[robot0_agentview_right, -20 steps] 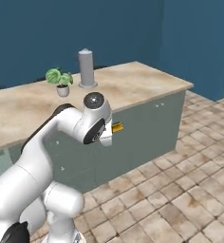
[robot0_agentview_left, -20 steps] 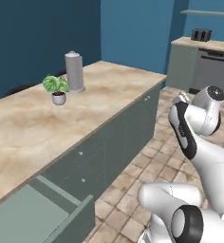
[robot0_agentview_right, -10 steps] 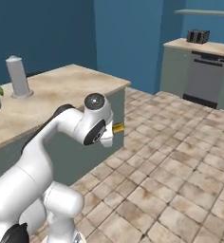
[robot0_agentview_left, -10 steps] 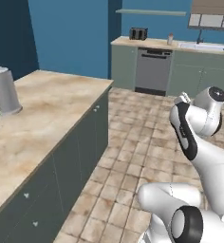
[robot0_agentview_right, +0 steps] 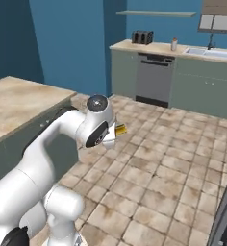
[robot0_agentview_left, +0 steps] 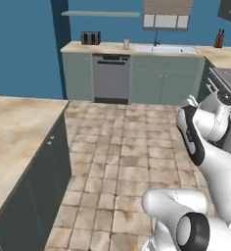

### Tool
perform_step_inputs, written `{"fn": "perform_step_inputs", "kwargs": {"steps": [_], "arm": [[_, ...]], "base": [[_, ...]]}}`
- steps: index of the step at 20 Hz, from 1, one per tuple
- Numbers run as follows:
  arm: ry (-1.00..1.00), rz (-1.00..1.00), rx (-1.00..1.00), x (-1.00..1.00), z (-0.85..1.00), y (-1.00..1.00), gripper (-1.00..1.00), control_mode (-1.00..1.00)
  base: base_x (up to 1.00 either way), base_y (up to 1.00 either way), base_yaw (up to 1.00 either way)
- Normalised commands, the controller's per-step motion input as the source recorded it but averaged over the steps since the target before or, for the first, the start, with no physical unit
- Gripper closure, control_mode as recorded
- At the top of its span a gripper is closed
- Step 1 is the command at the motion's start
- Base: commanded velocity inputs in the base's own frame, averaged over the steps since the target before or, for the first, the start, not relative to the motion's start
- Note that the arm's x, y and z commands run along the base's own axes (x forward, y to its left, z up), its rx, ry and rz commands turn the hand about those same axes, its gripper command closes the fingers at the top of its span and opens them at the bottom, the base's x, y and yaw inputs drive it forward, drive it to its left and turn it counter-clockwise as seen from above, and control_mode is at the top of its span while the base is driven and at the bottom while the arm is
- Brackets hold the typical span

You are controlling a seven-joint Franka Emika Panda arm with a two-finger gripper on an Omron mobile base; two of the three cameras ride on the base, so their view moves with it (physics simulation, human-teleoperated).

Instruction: Restock the sink supplies by placing the sponge and soap dispenser on the counter and next to the sink. Make sure the soap dispenser is upright.

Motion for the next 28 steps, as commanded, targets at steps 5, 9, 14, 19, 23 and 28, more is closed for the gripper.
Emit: {"fn": "perform_step_inputs", "kwargs": {"steps": [5, 9, 14, 19, 23, 28], "arm": [[0.00, 0.00, 0.00, 0.00, 0.00, 0.00, 1.00, 1.00], [0.00, 0.00, 0.00, 0.00, 0.00, 0.00, 1.00, 1.00], [0.00, 0.00, 0.00, 0.00, 0.00, 0.00, 1.00, 1.00], [0.00, 0.00, 0.00, 0.00, 0.00, 0.00, 1.00, 1.00], [0.00, 0.00, 0.00, 0.00, 0.00, 0.00, 1.00, 1.00], [0.00, 0.00, 0.00, 0.00, 0.00, 0.00, 1.00, 1.00]], "base": [[0.99, -0.02, -0.39], [1.00, 0.00, -0.37], [1.00, 0.00, -0.35], [1.00, 0.00, -0.36], [1.00, 0.06, -0.36], [1.00, 0.15, -0.35]]}}
